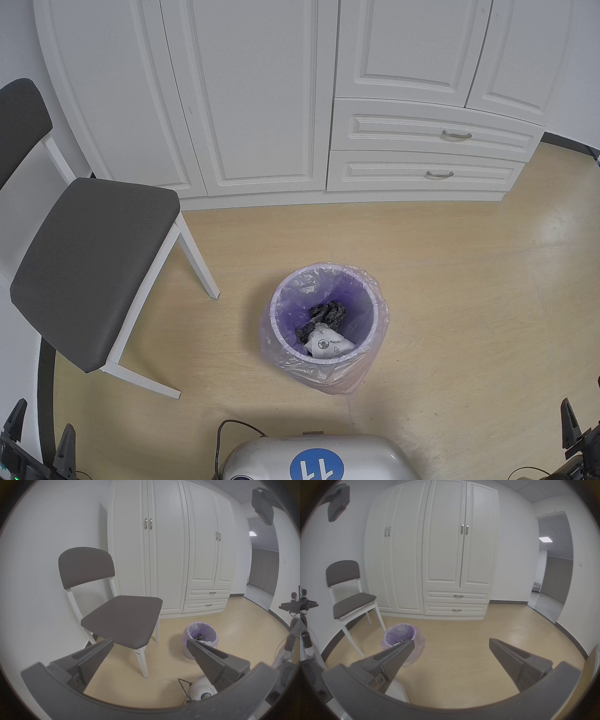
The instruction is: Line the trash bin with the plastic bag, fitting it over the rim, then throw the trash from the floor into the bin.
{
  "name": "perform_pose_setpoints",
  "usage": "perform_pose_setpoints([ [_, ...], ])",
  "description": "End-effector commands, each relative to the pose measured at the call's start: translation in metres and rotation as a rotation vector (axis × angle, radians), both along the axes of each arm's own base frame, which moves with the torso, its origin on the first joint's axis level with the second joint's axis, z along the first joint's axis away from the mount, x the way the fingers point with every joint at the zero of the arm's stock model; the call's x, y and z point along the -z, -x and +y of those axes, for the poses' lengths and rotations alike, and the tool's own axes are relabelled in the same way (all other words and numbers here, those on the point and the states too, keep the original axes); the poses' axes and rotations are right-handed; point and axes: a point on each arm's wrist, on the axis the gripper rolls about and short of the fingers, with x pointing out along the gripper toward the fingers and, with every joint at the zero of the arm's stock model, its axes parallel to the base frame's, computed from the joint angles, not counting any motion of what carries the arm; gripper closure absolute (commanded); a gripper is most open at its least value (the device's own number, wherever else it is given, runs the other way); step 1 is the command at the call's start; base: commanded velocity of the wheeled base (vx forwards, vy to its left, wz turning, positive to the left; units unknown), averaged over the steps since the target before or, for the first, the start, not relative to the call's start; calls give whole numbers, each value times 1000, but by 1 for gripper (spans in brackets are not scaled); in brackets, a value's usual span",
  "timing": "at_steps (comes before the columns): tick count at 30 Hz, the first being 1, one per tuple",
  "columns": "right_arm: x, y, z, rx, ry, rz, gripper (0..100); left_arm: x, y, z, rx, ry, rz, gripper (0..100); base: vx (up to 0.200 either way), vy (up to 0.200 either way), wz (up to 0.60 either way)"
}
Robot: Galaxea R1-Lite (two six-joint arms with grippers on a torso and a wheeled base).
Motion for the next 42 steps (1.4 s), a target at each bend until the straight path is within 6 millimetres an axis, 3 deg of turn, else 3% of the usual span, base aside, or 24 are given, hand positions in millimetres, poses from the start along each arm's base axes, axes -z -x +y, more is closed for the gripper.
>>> perform_pose_setpoints([
  [1, 5, 0, 1, -36, 8, 2, 0, 5, 0, 0, 9, -21, -1, 0, 0, 0, 0],
  [11, 4, 0, 1, -37, 127, 0, 0, 5, 0, 0, 18, -24, 0, 0, 0, 0, 0],
  [21, 5, 1, -5, 209, -63, -5, 0, 5, 0, 0, 18, -22, -2, 0, 0, 0, 0],
  [37, -2, 1, -3, 135, -87, -73, 0, 4, 0, 0, 15, 4, -3, 0, 0, 0, 0],
  [42, 6, 0, -3, 113, -107, 10, 0, 5, 0, 0, 15, 4, -1, 0, 0, 0, 0],
])
